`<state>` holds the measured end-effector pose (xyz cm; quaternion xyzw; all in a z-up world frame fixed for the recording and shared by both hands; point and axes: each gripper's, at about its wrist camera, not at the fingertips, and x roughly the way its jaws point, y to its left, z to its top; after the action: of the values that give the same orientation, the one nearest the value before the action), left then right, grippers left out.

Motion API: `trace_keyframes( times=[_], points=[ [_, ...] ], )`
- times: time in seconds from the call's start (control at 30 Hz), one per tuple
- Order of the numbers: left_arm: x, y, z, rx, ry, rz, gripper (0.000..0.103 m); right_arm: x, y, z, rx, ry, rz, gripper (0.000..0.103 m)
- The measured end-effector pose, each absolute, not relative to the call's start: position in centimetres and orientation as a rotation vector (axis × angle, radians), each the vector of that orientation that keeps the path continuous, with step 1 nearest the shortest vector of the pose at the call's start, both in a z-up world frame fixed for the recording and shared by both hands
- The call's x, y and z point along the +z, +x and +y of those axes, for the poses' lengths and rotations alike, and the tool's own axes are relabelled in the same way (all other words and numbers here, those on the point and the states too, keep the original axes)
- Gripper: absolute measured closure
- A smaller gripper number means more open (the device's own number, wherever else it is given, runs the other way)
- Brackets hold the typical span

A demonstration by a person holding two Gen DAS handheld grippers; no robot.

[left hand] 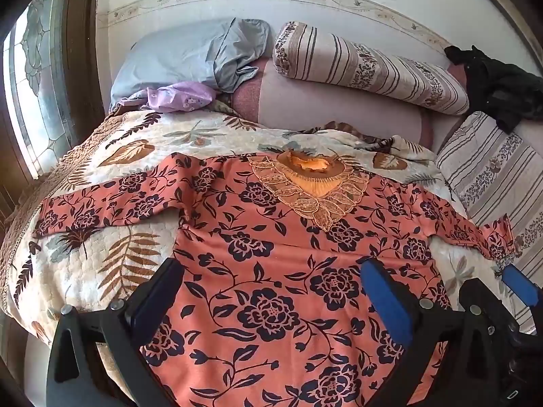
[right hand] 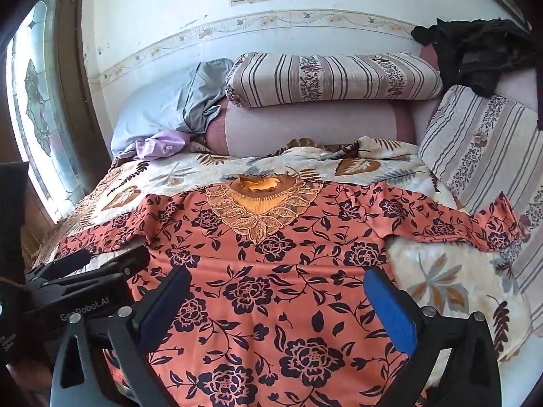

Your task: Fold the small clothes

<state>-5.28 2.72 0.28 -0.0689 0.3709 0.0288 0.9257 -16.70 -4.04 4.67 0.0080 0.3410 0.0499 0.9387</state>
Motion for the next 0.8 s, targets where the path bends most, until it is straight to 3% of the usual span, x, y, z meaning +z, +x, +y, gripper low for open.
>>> trace_keyframes(
  times=[0.8],
  points=[
    [0.2,-5.2,2.5,0.069,-0.131,0.762,0.000,3.6,-16.1,-3.7,0.045,-0.035,0.760,0.000]
  ],
)
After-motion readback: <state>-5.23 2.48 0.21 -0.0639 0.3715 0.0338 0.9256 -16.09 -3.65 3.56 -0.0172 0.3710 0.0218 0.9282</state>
